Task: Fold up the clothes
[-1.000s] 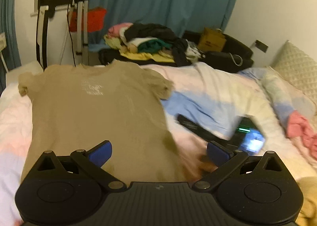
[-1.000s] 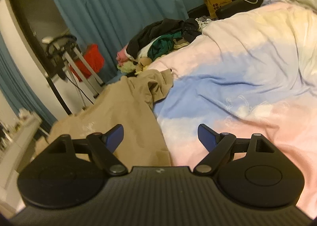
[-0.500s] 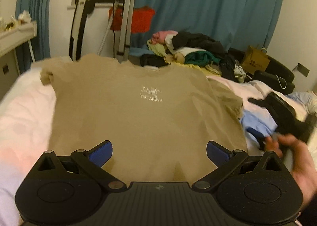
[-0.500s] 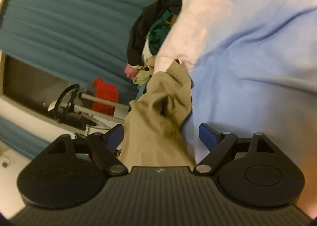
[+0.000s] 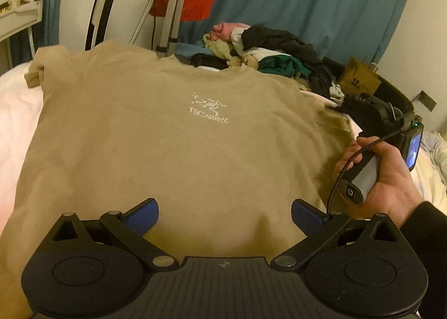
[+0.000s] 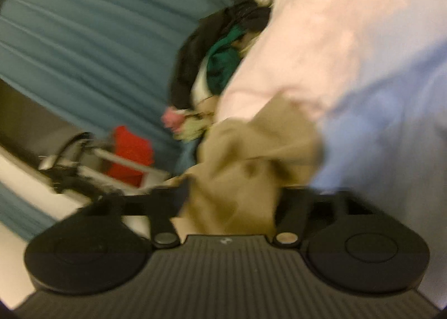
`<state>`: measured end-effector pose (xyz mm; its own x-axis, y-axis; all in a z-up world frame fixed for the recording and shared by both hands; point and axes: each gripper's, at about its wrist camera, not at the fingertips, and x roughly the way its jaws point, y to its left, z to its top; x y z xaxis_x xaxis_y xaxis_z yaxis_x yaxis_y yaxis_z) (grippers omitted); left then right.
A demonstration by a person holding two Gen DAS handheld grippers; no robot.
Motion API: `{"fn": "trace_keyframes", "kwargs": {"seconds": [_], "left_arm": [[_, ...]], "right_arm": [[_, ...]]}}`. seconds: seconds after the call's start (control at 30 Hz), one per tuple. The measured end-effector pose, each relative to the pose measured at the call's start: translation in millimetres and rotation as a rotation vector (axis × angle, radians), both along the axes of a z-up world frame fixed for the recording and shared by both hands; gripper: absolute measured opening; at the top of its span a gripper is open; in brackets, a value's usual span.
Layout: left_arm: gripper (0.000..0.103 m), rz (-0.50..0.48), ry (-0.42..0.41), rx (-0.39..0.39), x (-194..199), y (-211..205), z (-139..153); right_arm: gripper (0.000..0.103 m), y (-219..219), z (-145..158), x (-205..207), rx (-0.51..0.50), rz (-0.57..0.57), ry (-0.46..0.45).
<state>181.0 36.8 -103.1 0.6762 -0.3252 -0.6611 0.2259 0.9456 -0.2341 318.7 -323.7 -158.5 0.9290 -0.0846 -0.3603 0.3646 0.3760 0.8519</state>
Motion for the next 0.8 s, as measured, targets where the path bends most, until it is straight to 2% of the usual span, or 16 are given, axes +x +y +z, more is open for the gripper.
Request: {"fn": "trace_keyframes", "kwargs": {"seconds": [0.03,0.07,0.13,0.2,0.27,0.37,0.43,0.5,0.57,0.6,0.63,0.8], "left_arm": [[0.102,0.004,0.005,-0.004,1,1,-1],[0.102,0.008,0.008,-0.007,3,2,-2],[0.102,0.016,0.010,-0.011,4,3,-2],[0.102,0.016,0.002,-0.010,4,2,-1],[0.102,0.012,-0.008,-0.005,3,0,-1],[0.102,-0.002,-0.019,0.022,0,-5,-1],[0.102,-0.008,-0.029,0.047,-3,-10,-2],[0.102,-0.015,-0.039,0.067,-5,-15,-2],[0.102,-0.024,-0.048,0.082,-9,-19,-2],[0.102,-0.028,-0.052,0.088,-12,-21,-2],[0.102,-0.032,-0.055,0.095,-14,-22,-1],[0.099,-0.067,-0.079,0.131,-41,-30,3]], "right_arm": [[0.023,-3,0,0,-0.009,-0.016,0.021],[0.021,-7,2,-3,-0.016,-0.019,0.019],[0.019,-11,14,-10,-0.092,-0.016,0.007],[0.018,-19,26,-18,-0.160,-0.014,0.000],[0.018,-34,36,-28,-0.178,-0.029,0.012],[0.020,-52,46,-44,-0.239,-0.096,0.097],[0.022,-62,49,-63,-0.245,-0.126,0.141],[0.034,-67,51,-84,-0.237,-0.109,0.159],[0.065,-59,54,-109,-0.260,-0.064,0.179],[0.071,-53,56,-122,-0.277,-0.042,0.187],[0.082,-43,60,-138,-0.295,-0.022,0.191],[0.084,19,86,-202,-0.339,0.112,0.220]]}}
